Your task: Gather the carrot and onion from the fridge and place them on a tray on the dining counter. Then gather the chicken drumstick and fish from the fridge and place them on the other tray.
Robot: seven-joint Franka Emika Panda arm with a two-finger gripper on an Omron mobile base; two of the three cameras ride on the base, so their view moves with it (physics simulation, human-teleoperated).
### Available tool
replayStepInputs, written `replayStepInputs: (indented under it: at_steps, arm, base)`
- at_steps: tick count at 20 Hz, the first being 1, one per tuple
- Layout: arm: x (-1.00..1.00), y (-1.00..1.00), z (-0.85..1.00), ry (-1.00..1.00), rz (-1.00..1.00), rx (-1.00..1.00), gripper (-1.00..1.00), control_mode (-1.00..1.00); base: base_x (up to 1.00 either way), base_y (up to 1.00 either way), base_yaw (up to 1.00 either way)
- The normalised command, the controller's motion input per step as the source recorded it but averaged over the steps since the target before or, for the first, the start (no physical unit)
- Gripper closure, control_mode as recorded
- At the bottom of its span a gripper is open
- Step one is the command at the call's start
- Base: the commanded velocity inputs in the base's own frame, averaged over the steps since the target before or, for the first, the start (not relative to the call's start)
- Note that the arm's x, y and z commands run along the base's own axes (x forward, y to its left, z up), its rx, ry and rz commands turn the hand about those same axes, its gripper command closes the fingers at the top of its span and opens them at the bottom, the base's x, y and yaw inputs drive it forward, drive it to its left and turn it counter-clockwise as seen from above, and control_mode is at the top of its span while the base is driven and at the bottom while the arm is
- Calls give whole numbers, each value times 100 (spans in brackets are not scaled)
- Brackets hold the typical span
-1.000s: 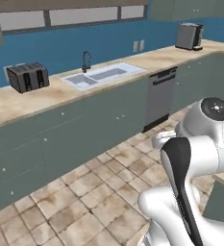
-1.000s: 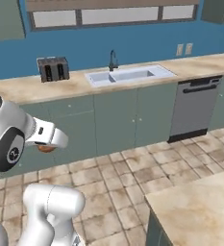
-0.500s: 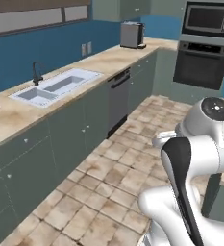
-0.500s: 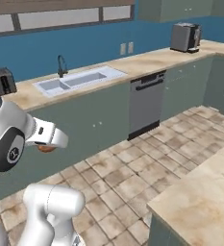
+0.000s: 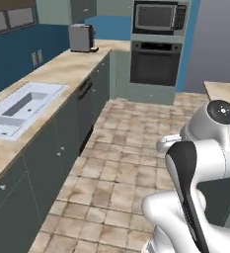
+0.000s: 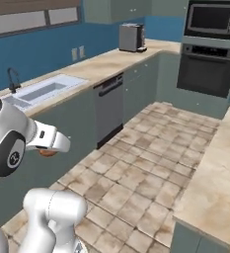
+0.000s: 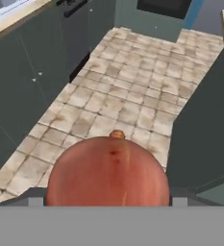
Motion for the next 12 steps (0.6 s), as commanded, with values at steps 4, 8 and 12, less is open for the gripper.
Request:
replayStepInputs:
  at_steps: [4, 8, 12]
  arm:
    - [0, 0, 0, 0, 0, 0, 100, 100]
    - [0, 0, 0, 0, 0, 0, 100, 100]
    - [0, 0, 0, 0, 0, 0, 100, 100]
  base:
    - [78, 58, -50]
    - [81, 56, -50]
    - [85, 50, -48]
